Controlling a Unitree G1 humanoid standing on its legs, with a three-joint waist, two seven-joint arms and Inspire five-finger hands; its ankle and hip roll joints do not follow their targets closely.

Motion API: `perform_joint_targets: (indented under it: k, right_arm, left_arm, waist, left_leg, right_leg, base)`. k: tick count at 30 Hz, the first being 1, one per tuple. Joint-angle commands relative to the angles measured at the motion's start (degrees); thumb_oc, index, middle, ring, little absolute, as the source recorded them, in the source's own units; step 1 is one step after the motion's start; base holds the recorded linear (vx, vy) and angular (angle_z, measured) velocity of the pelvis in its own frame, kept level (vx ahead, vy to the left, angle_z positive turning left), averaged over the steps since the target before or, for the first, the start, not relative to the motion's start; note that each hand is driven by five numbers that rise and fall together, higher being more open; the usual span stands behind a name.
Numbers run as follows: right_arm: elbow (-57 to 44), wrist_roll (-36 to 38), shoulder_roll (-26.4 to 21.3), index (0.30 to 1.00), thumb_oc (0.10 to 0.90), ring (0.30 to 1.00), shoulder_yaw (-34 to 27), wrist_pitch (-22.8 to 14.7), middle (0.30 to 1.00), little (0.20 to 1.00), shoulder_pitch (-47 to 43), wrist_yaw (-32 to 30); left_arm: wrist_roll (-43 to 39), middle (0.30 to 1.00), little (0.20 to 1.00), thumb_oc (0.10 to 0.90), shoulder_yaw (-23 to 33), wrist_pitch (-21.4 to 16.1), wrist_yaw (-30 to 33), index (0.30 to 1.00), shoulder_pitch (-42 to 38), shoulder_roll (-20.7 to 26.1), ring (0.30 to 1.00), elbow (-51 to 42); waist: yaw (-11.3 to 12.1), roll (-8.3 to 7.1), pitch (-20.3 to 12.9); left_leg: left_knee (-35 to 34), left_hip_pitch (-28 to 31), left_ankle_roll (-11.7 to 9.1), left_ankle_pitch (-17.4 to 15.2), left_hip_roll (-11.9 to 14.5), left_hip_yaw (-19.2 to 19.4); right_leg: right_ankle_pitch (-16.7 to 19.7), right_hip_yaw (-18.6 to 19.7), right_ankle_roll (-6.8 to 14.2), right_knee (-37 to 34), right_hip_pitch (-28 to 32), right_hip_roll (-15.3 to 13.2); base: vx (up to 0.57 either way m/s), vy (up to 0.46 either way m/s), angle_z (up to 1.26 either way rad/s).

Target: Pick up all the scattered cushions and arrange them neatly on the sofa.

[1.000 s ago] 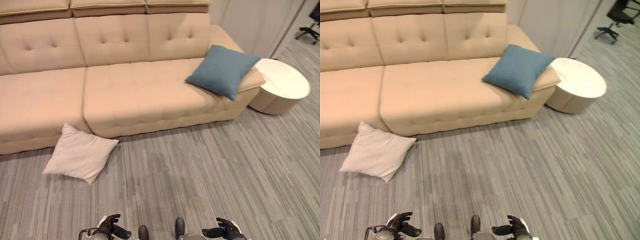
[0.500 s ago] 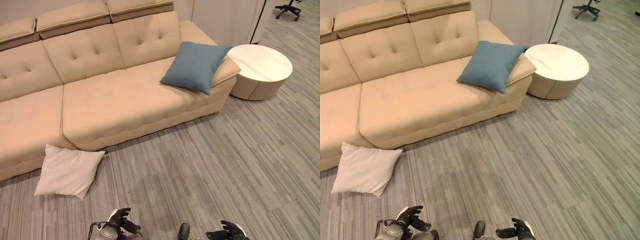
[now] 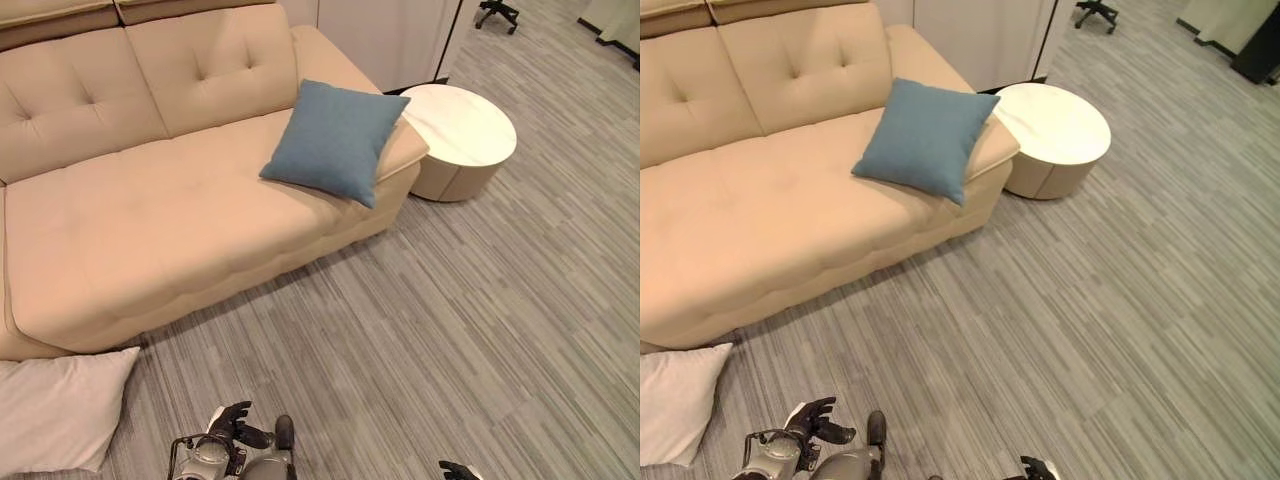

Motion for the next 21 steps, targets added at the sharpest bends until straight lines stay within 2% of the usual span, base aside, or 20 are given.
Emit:
perform_joint_targets:
  k: [1,3,4,6,7,9,11,13,14,15,16,17,18,19,20,21]
  right_arm:
    - [-3.75,-1.27,-2.94,0.900,0.800,0.900,0.18,-0.70,0.900,0.900,-0.10,0.15]
    - [-4.02,-1.44,-3.14,0.900,0.800,0.900,0.04,-0.65,0.900,0.900,-0.08,0.13]
    - [-4.14,-1.17,-4.12,0.900,0.800,0.900,0.25,-1.24,0.900,0.900,-2.45,-0.55]
    - [-4.97,-2.32,-4.15,0.900,0.800,0.900,0.63,-1.68,0.900,0.900,-2.21,-0.59]
    - [-5.21,-2.94,-3.86,0.900,0.800,0.900,0.89,-1.17,0.900,0.900,-2.65,-0.48]
    - [-5.07,-3.17,-4.19,0.900,0.800,0.900,0.77,-0.84,0.900,0.900,-2.74,-0.31]
    - [-4.29,-3.11,-4.62,0.900,0.800,0.900,0.52,-0.73,0.900,0.900,-2.30,-0.09]
    - [-3.27,-2.73,-4.83,0.900,0.800,0.900,0.32,-0.86,0.900,0.900,-2.05,0.12]
    - [-2.99,-2.15,-4.88,0.900,0.800,0.900,-0.07,-0.87,0.900,0.900,-2.16,0.22]
    - [-2.98,-2.15,-4.89,0.900,0.800,0.900,-0.07,-0.88,0.900,0.900,-2.16,0.22]
    - [-2.65,-0.82,-4.98,0.900,0.800,0.900,-0.40,-1.20,0.900,0.900,-2.54,0.15]
    - [-2.68,-0.06,-4.96,0.900,0.800,0.900,-0.48,-1.44,0.900,0.900,-2.55,0.15]
    - [-2.71,1.25,-5.19,0.900,0.800,0.900,-0.38,-1.59,0.900,0.900,-2.92,0.24]
    - [-2.69,1.26,-5.18,0.900,0.800,0.900,-0.40,-1.60,0.900,0.900,-2.96,0.24]
    - [-2.11,1.70,-5.17,0.900,0.800,0.900,-0.25,-1.56,0.900,0.900,-2.95,0.35]
    - [-2.10,1.70,-5.17,0.900,0.800,0.900,-0.26,-1.56,0.900,0.900,-2.94,0.34]
  left_arm:
    - [-1.29,0.900,0.900,0.800,0.87,-0.81,0.87,0.900,1.12,0.71,0.900,-0.78]
    - [-1.30,0.900,0.900,0.800,0.76,-0.92,0.94,0.900,1.00,0.75,0.900,-0.54]
    - [-0.64,0.900,0.900,0.800,0.39,-0.97,0.29,0.900,1.11,0.82,0.900,-0.37]
    - [-0.13,0.900,0.900,0.800,1.04,-1.01,0.14,0.900,2.09,0.36,0.900,0.01]
    - [0.90,0.900,0.900,0.800,0.87,-0.95,0.25,0.900,2.17,-0.17,0.900,0.84]
    - [1.37,0.900,0.900,0.800,0.59,-0.97,0.53,0.900,1.95,-0.35,0.900,1.39]
    - [2.28,0.900,0.900,0.800,0.31,-1.07,0.33,0.900,1.71,-0.64,0.900,2.00]
    - [2.87,0.900,0.900,0.800,-0.17,-1.12,0.31,0.900,1.88,-1.10,0.900,2.29]
    - [2.17,0.900,0.900,0.800,-0.29,-1.20,0.05,0.900,1.65,-1.31,0.900,2.01]
    - [2.16,0.900,0.900,0.800,-0.30,-1.20,0.05,0.900,1.64,-1.31,0.900,2.01]
    - [1.59,0.900,0.900,0.800,-1.04,-1.34,-0.15,0.900,0.90,-1.56,0.900,1.37]
    - [1.32,0.900,0.900,0.800,-1.46,-1.33,-0.33,0.900,0.47,-1.55,0.900,0.83]
    - [0.83,0.900,0.900,0.800,-2.00,-1.23,-0.52,0.900,-0.19,-1.50,0.900,0.05]
    - [0.82,0.900,0.900,0.800,-2.01,-1.22,-0.53,0.900,-0.22,-1.49,0.900,0.04]
    - [0.29,0.900,0.900,0.800,-2.02,-1.30,-0.54,0.900,-0.49,-1.45,0.900,-0.06]
    - [0.29,0.900,0.900,0.800,-2.03,-1.30,-0.54,0.900,-0.48,-1.45,0.900,-0.07]
  waist:
    - [0.72,2.09,0.50]
    - [0.16,3.00,0.85]
    - [0.47,3.41,0.83]
    - [-0.03,3.85,0.42]
    - [-1.07,3.68,0.32]
    - [-2.47,3.62,0.44]
    - [-3.02,3.22,0.19]
    - [-3.21,3.41,-0.95]
    - [-3.17,3.64,-1.16]
    - [-3.22,3.66,-1.14]
    - [-3.14,3.24,-0.91]
    - [-3.24,2.88,-0.68]
    - [-2.67,1.80,0.21]
    - [-2.70,1.98,0.25]
    - [-1.91,1.15,0.51]
    - [-1.88,1.19,0.56]
  left_leg:
    - [11.07,-0.86,-1.22,-9.74,0.54,-1.57]
    - [10.09,1.59,-0.90,-10.50,0.29,-2.49]
    - [9.46,2.82,-0.98,-10.66,-0.04,-3.80]
    - [8.62,4.17,-1.20,-11.36,-0.19,-4.54]
    - [7.52,6.02,-1.65,-11.87,-0.43,-5.69]
    - [5.97,8.67,-2.19,-12.16,-0.63,-7.15]
    - [5.60,10.39,-2.95,-13.25,-0.85,-8.07]
    - [6.48,11.15,-4.01,-13.04,-0.05,-8.56]
    - [8.17,10.60,-5.23,-11.49,0.59,-8.53]
    - [8.24,10.59,-5.26,-11.54,0.62,-8.59]
    - [15.17,7.10,-7.82,-7.71,1.92,-7.31]
    - [19.49,4.46,-8.38,-6.45,2.98,-6.28]
    - [26.09,1.13,-8.56,-4.62,4.24,-4.72]
    - [26.75,0.79,-8.62,-4.95,4.45,-4.84]
    - [27.24,-2.88,-7.81,-6.15,5.44,-3.37]
    - [27.35,-2.84,-7.79,-6.28,5.49,-3.36]
  right_leg:
    - [15.16,0.00,3.61,4.45,-6.43,0.33]
    - [13.82,-1.69,2.45,5.94,-9.12,-1.02]
    - [12.47,-3.06,1.63,4.06,-9.70,-1.51]
    - [10.26,-3.42,0.42,-0.87,-11.10,-1.71]
    - [11.19,-2.64,-0.04,-7.11,-13.60,-1.61]
    - [13.89,-0.70,0.46,-12.83,-15.82,-1.20]
    - [14.82,0.24,0.74,-17.29,-13.95,-0.80]
    - [14.70,0.52,-0.57,-18.19,-12.18,0.21]
    - [14.52,0.18,-1.17,-18.71,-11.08,0.70]
    - [14.53,0.11,-1.19,-18.77,-11.01,0.72]
    - [13.98,-0.60,-2.24,-20.26,-8.70,0.93]
    - [13.49,-1.03,-2.92,-20.91,-7.72,1.06]
    - [12.45,-1.29,-4.41,-21.74,-5.72,1.37]
    - [12.46,-1.39,-4.47,-21.75,-5.73,1.57]
    - [10.83,-1.68,-4.91,-22.98,-3.38,1.72]
    - [10.80,-1.66,-4.89,-23.00,-3.29,1.76]
  base:
    - [0.23,0.161,0.02]
    - [0.23,0.080,0.35]
    - [0.27,0.012,0.48]
    - [0.32,-0.055,0.39]
    - [0.39,-0.114,0.34]
    - [0.36,-0.137,0.19]
    - [0.28,-0.140,0.24]
    - [0.27,-0.145,0.49]
    - [0.18,-0.115,0.71]
    - [0.16,-0.168,0.52]
    - [0.12,-0.171,0.56]
    - [0.20,-0.293,0.15]
    - [0.11,-0.181,0.31]
    - [0.23,-0.223,0.23]
    - [0.15,-0.098,0.15]
    - [0.21,-0.109,0.05]
